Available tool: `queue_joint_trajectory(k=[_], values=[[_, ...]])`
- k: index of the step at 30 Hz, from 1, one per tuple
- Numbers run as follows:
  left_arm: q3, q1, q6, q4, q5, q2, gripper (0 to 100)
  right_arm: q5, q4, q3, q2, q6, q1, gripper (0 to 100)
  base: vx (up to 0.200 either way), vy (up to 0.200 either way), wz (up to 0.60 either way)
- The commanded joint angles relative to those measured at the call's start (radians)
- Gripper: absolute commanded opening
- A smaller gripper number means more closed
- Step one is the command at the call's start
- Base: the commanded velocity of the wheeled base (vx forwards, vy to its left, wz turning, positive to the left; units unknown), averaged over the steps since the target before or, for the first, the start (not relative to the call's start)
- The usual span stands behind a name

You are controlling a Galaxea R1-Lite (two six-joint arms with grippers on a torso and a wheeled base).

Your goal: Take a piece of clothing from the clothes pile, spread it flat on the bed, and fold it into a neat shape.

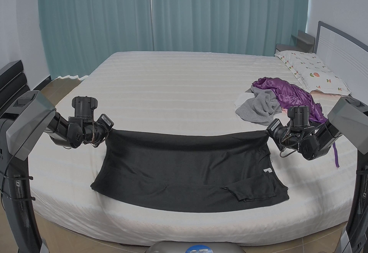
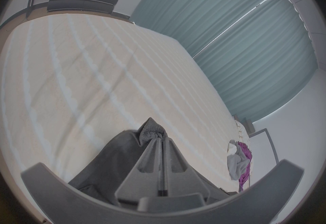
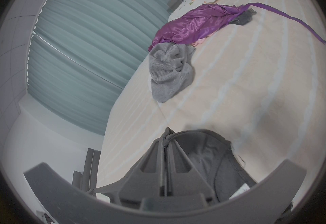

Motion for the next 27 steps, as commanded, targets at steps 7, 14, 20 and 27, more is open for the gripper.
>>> queue_joint_trajectory(k=[7, 14, 20, 27], values=[[0.144, 0.032, 0.068, 0.057, -0.044, -0.085, 0, 0.064, -0.004, 0.220, -0.113, -0.034, -0.001, 0, 0.000, 0.000, 0.00], [0.245, 0.032, 0.093, 0.047, -0.044, -0.076, 0, 0.072, -0.025, 0.298, -0.086, -0.080, -0.001, 0, 0.000, 0.000, 0.00], [0.294, 0.021, 0.093, 0.044, -0.046, -0.074, 0, 0.099, -0.030, 0.330, -0.064, -0.110, 0.001, 0, 0.000, 0.000, 0.00], [0.303, 0.027, 0.091, 0.047, -0.044, -0.087, 0, 0.102, -0.031, 0.359, -0.075, -0.122, -0.007, 0, 0.000, 0.000, 0.00]])
